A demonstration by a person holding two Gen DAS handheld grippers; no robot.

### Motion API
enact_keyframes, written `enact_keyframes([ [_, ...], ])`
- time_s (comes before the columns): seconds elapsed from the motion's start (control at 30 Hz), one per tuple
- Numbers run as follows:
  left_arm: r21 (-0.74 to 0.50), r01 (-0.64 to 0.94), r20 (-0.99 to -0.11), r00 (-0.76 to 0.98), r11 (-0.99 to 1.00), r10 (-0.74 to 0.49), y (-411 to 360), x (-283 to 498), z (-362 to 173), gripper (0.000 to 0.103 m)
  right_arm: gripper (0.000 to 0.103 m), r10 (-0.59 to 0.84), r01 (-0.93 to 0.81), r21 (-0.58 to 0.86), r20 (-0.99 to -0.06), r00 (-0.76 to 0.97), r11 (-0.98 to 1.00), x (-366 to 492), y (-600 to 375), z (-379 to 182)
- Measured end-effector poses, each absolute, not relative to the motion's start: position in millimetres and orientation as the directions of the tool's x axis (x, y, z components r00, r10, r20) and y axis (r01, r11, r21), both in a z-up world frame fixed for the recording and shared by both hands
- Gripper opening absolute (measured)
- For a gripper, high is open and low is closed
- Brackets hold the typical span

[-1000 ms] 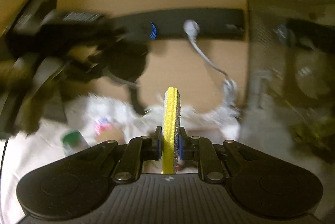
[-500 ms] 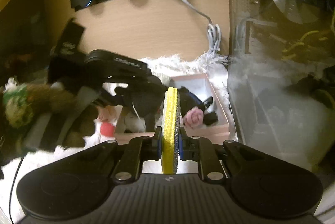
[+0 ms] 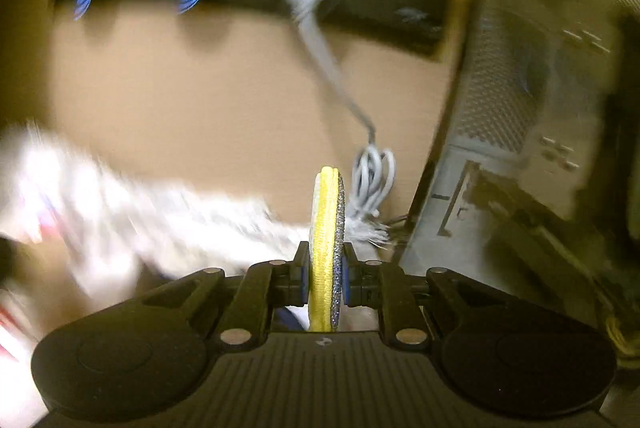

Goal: Organize soft objects
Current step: 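Lower the sponge into the box, open the right gripper and withdraw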

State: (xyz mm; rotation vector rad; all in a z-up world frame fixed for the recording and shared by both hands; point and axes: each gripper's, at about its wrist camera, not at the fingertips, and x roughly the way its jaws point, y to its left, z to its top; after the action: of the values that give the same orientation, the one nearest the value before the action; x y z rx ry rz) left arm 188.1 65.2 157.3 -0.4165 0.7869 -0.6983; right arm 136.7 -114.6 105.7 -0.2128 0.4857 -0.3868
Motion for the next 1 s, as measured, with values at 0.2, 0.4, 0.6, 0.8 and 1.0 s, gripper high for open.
enact_keyframes([
  [0.2,-0.61,0.323,-0.545,0.491,0.723,-0.679,115.8,152.4,128.5,0.07,0.015,-0.319,0.189,-0.289,-0.511,0.798,0.938,130.9,-116.1,78.1],
  [0.4,-0.545,0.188,-0.629,0.551,0.817,-0.547,148.8,133.0,97.9,0.07,0.055,-0.236,0.184,-0.15,-0.516,0.823,0.971,106.9,-132.9,92.1],
  [0.6,-0.544,0.099,-0.657,0.567,0.833,-0.497,173.8,135.4,84.8,0.07,0.067,-0.066,0.103,0.039,-0.536,0.841,0.994,93.2,-137.4,102.1],
  [0.8,-0.529,0.168,-0.655,0.542,0.832,-0.526,168.5,126.1,87.1,0.07,0.067,-0.105,0.153,0.048,-0.523,0.846,0.987,89.6,-133.1,103.0],
  [1.0,-0.414,0.198,-0.699,0.556,0.888,-0.45,163.7,114.0,90.1,0.07,0.069,-0.078,0.132,0.056,-0.562,0.823,0.99,86.3,-115.5,92.2],
])
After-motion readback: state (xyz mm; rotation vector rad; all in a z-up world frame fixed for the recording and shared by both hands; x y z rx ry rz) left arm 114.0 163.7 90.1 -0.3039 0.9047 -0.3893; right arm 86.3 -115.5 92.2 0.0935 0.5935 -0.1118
